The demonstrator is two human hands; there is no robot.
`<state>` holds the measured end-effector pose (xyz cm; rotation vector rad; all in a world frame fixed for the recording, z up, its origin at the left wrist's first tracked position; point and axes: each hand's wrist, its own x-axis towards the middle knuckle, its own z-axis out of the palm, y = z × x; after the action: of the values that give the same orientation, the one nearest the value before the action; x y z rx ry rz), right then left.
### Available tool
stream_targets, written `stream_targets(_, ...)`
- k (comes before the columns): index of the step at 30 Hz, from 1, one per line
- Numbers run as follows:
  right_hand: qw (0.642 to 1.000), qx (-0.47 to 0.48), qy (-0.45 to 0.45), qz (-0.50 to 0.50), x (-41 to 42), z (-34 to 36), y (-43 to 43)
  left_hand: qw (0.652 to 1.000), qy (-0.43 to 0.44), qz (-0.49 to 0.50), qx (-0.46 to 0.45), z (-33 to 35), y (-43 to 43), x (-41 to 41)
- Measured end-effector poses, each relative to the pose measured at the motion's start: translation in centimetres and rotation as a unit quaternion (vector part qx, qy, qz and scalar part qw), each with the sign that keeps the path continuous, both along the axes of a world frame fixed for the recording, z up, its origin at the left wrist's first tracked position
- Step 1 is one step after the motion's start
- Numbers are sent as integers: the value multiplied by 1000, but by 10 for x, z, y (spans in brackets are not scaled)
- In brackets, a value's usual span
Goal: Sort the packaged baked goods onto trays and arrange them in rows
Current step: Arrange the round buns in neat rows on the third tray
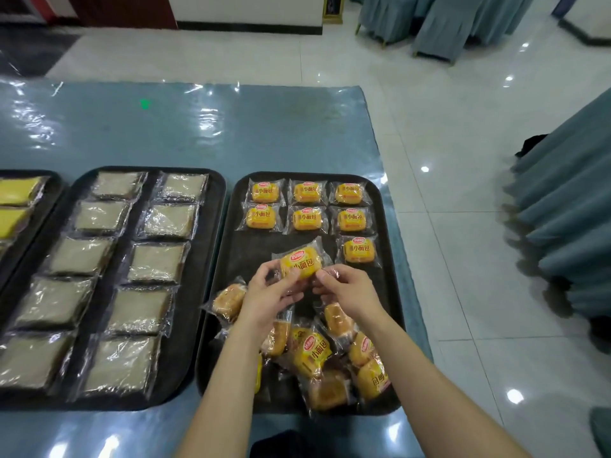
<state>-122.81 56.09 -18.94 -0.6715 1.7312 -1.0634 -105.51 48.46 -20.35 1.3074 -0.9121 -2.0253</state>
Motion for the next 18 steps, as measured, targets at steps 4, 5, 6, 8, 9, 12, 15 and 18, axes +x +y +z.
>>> stream_targets(4,1000,14,-17,4,-1,-7,1,999,-30,-4,-19,-4,-13,10)
stream_targets(5,1000,14,-19,-6,-2,-7,0,998,-58,-16,-36,-6,-17,12)
stream_targets(6,1000,15,-12,-15,-3,-8,-2,995,-79,-29,-47,-8,-19,13)
stream_targets(8,1000,17,4,-25,-5,-11,-7,994,-87,-42,-46,-10,-24,12)
stream_targets(9,999,19,2,-31,-7,-12,-10,995,-88,-40,-39,-9,-26,10)
stream_targets(12,998,27,7,-51,-8,-17,-20,985,-157,-18,-63,-13,-36,2)
stream_targets(15,996,42,49,-65,-10,-24,-28,958,-262,-3,-113,-23,-47,-6)
stream_targets(18,987,69,128,-70,-12,-30,-41,945,-298,-9,-135,-30,-59,-14)
